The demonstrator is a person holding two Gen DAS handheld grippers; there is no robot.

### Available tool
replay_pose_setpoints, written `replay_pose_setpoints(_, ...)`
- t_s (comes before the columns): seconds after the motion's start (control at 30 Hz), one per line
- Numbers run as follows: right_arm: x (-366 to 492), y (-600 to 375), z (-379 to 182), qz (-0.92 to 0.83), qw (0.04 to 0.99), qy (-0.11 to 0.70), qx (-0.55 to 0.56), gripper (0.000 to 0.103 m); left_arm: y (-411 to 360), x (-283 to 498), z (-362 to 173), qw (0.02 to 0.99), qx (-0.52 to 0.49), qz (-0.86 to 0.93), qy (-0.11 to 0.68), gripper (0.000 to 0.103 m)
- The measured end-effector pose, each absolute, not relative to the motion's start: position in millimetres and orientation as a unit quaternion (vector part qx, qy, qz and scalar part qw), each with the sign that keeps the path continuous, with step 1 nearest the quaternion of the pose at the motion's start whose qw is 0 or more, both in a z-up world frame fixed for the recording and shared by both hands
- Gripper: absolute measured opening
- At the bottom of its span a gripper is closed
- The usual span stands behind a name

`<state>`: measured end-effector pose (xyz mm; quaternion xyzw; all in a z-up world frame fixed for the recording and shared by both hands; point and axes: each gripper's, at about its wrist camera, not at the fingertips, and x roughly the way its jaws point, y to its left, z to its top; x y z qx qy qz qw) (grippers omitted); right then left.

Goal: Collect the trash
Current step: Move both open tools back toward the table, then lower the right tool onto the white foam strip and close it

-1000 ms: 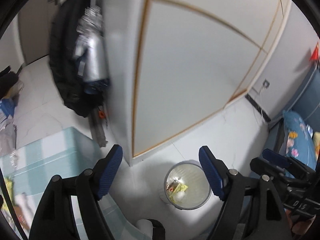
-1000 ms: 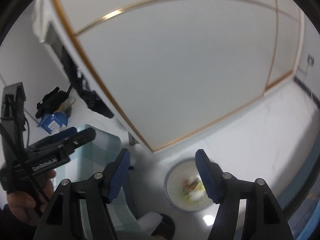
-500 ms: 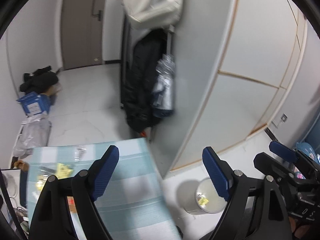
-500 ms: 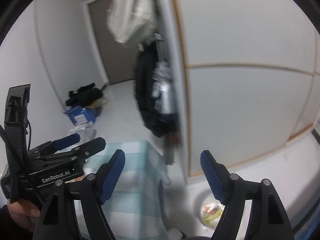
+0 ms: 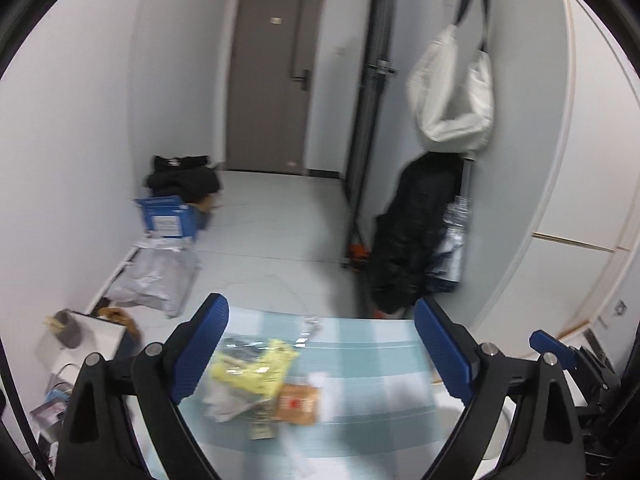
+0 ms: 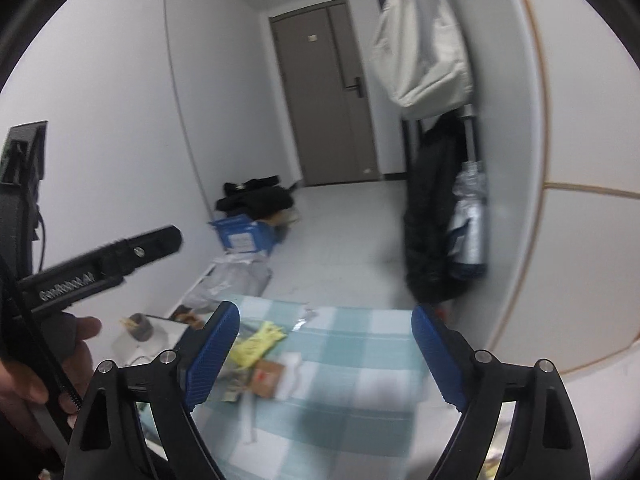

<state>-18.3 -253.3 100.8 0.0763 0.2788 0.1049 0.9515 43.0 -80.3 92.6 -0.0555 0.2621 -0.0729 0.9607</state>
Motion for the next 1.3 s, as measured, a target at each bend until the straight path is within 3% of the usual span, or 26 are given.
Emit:
replay_pose_setpoints(0.9, 23, -146, -22, 0.163, 0.901, 0.399, 0.048, 0.089, 36, 54, -29, 0.924, -0.111, 0.001, 0.365, 0.092)
replay_pose_setpoints(1.17, 37, -118, -69, 0.188, 0.867, 0.461, 0.002, 0.088, 52, 63, -31, 0.923, -0.112, -0.003, 0.368, 0.092)
replay_pose_setpoints(1.3, 40, -105, -83, 0.202, 0.856, 0.476, -0.016, 0.081, 60, 62, -33, 0.919, -0.115, -0.001, 0.376, 0.092)
